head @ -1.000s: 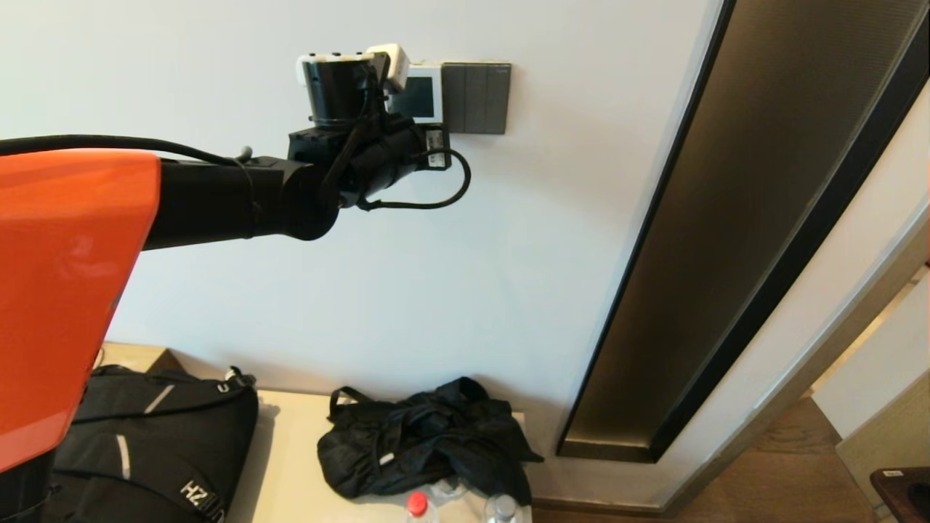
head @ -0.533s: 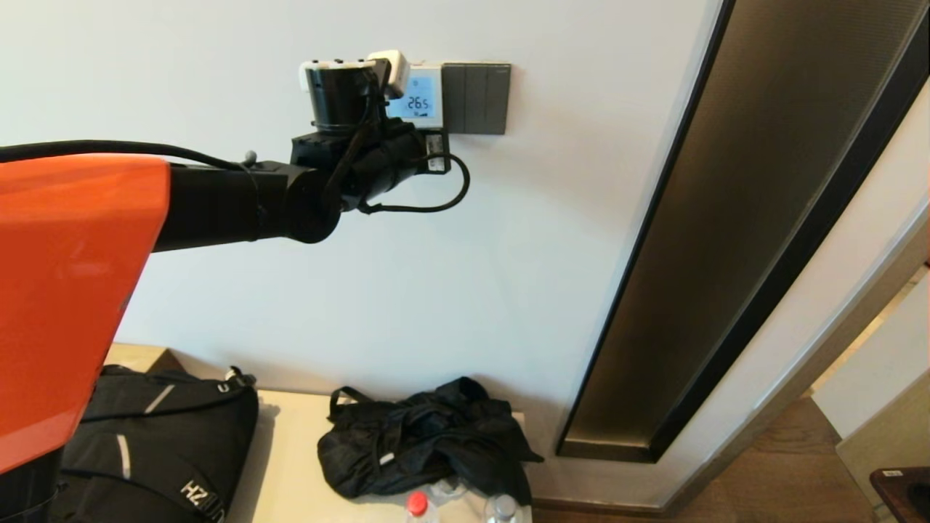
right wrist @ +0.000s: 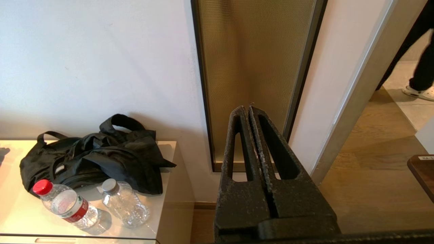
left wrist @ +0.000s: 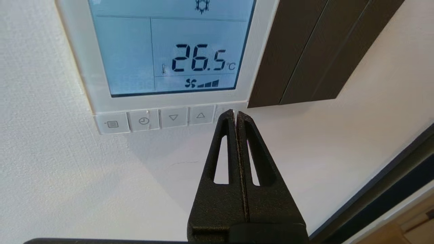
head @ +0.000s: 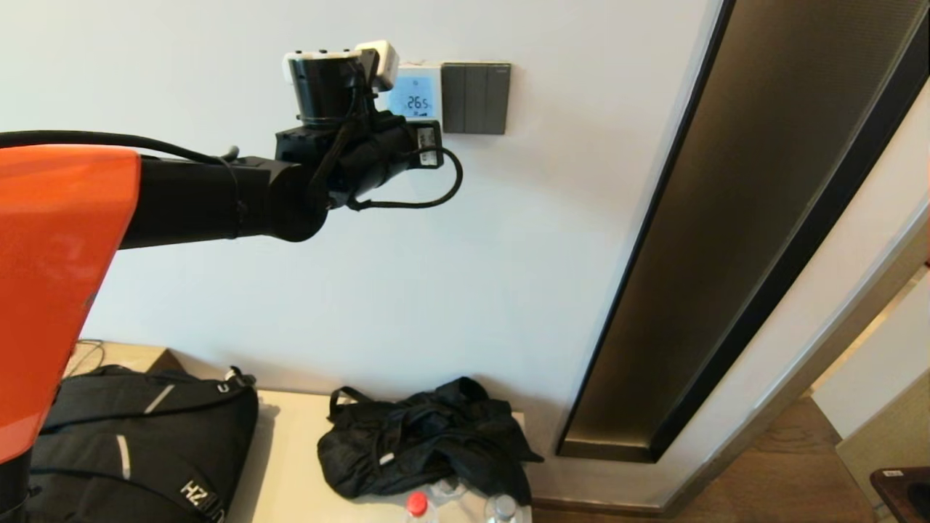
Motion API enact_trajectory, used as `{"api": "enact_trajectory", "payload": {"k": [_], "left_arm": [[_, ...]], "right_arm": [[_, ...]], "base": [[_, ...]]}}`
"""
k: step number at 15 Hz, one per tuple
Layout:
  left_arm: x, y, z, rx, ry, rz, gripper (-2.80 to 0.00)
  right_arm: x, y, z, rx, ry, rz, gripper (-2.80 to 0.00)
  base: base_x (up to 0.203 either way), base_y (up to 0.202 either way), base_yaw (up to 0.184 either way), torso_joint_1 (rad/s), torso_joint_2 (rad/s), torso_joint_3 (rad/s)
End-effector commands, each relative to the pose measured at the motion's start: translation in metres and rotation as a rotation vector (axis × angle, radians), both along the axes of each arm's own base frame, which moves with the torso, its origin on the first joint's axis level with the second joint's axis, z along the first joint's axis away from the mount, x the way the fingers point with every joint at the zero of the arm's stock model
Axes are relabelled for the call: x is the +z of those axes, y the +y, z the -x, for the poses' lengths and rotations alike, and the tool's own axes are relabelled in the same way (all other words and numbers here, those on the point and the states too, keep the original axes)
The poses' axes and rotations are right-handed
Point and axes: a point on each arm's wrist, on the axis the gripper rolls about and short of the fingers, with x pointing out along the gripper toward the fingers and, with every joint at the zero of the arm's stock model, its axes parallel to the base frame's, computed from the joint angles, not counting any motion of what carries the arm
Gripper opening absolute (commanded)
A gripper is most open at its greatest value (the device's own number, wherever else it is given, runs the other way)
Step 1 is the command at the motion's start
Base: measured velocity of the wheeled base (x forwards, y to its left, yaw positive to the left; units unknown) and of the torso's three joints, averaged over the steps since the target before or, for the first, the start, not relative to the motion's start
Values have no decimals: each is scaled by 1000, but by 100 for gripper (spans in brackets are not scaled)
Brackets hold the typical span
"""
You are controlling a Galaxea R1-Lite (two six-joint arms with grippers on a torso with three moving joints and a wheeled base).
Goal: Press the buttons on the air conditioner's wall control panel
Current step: Turn on the central air conditioner, then press the temperature increase button
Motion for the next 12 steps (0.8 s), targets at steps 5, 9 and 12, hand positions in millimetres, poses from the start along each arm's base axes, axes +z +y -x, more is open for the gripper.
{"api": "enact_trajectory", "payload": {"k": [5,9,12], "left_arm": [[0,14,0,28,0,1,-280],[-1,18,-1,36,2,-2,-280],[-5,20,2,36,23,-12,-280]], "right_arm": [[0,0,0,0,3,1,-280],[0,0,0,0,3,1,-280],[0,0,0,2,3,2,-280]], "base": [[0,0,0,0,0,0],[0,0,0,0,0,0],[0,0,0,0,0,0]]}}
